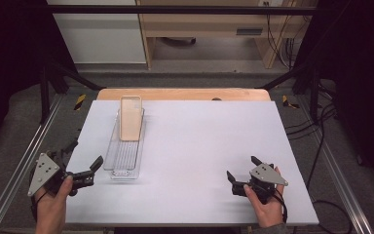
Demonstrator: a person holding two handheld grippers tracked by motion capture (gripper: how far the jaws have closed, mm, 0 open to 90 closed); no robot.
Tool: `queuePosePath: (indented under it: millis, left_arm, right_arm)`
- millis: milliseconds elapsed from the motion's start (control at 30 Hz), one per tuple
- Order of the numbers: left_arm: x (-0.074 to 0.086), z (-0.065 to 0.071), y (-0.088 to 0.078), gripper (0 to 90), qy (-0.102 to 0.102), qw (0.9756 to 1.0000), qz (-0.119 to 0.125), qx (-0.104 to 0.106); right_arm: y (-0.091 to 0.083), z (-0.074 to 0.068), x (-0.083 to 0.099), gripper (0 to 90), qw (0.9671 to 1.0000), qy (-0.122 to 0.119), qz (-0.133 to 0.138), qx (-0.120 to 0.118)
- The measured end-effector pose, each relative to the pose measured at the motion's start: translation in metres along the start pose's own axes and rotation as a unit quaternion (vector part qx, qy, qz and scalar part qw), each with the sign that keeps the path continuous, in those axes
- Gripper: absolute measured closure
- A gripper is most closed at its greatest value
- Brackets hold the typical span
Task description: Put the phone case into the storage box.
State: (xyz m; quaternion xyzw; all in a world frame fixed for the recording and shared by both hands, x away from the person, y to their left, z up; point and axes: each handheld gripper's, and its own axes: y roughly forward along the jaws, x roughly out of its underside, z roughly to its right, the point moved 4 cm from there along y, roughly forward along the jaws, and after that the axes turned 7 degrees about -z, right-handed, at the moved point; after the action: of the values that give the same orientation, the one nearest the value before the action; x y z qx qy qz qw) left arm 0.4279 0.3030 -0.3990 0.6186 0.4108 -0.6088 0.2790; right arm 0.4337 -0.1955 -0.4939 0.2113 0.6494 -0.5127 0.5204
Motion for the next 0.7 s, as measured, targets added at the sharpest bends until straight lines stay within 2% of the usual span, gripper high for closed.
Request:
queuePosePath:
  millis: [233,400,433,533,700]
  left_arm:
    - [0.01,0.004,0.001,2.4,-0.013,0.9999,-0.003,0.008]
    - [0.019,0.007,0.003,2.4,-0.013,0.9998,-0.007,0.011]
    - [0.021,0.009,0.005,2.4,-0.009,0.9997,-0.002,0.023]
    - [0.027,0.009,0.006,2.4,-0.015,0.9997,-0.006,0.017]
    - [0.034,0.013,0.007,2.4,-0.017,0.9996,-0.011,0.022]
  right_arm:
    - [-0.001,0.003,0.001,2.7,1.0,0.001,0.001,0.003]
    - [0.0,0.002,0.001,3.1,1.0,0.001,-0.001,-0.005]
    - [-0.001,0.002,0.001,3.2,1.0,0.0,-0.001,-0.004]
    - [-0.001,0.004,0.001,2.9,1.0,0.002,0.003,0.004]
    - [-0.001,0.005,0.001,3.1,1.0,0.003,0.006,0.007]
